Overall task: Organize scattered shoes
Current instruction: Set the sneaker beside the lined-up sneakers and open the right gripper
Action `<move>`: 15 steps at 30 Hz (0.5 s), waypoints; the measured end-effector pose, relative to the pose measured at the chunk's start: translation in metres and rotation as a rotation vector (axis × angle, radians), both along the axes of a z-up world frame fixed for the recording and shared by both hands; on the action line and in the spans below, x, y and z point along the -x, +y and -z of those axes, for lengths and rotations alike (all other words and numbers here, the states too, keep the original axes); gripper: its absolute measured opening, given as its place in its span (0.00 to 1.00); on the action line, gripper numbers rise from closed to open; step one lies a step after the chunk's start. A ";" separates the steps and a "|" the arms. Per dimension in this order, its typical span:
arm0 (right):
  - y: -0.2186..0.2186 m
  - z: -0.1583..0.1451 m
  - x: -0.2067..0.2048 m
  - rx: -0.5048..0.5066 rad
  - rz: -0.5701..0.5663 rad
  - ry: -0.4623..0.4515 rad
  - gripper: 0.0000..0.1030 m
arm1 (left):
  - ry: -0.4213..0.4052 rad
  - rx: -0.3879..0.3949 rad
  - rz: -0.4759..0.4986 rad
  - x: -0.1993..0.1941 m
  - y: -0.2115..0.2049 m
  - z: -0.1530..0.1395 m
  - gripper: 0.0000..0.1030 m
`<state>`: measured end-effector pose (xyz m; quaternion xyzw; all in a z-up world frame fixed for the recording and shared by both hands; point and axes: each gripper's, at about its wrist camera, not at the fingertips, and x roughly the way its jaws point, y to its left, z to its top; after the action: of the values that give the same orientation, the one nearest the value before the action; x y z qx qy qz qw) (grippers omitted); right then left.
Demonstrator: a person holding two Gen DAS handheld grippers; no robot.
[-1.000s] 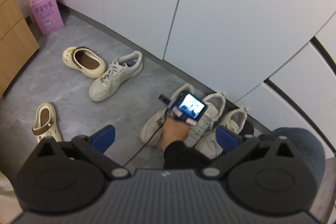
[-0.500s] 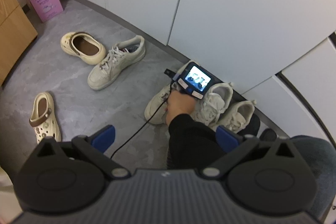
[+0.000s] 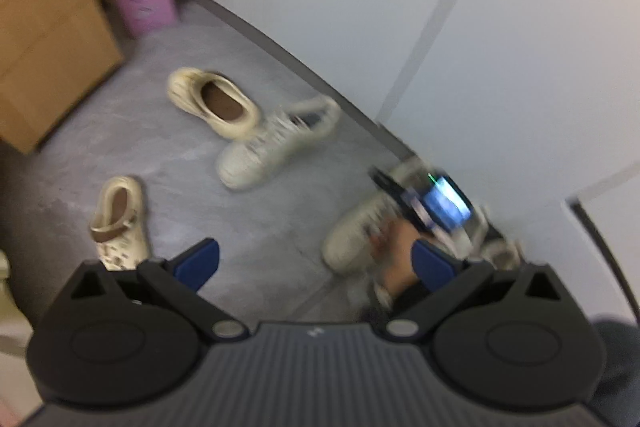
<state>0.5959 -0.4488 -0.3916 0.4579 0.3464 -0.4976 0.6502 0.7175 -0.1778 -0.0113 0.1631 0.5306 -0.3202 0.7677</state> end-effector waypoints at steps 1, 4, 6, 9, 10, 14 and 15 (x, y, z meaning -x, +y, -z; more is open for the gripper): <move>0.003 -0.003 0.002 -0.011 0.012 -0.012 1.00 | -0.018 -0.002 -0.018 -0.007 0.005 -0.002 1.00; 0.016 -0.020 -0.001 -0.011 0.019 -0.016 1.00 | -0.012 -0.012 -0.062 -0.022 0.016 0.001 1.00; 0.027 -0.035 -0.003 0.001 -0.021 -0.019 1.00 | 0.003 -0.018 -0.075 -0.029 0.024 0.004 1.00; 0.048 -0.064 -0.009 0.014 -0.115 -0.040 1.00 | -0.003 -0.016 -0.082 -0.034 0.034 0.002 1.00; 0.051 -0.077 -0.017 0.013 -0.141 -0.044 1.00 | -0.009 -0.014 -0.083 -0.034 0.037 0.001 1.00; 0.070 -0.131 -0.022 0.007 -0.227 -0.050 1.00 | -0.023 -0.001 -0.101 -0.040 0.047 -0.005 1.00; 0.070 -0.145 -0.022 0.006 -0.244 -0.056 1.00 | -0.020 0.000 -0.107 -0.041 0.048 -0.006 1.00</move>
<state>0.6175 -0.3787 -0.2465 0.4240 0.3797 -0.4027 0.7169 0.7584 -0.1295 -0.0058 0.1375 0.5308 -0.2770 0.7890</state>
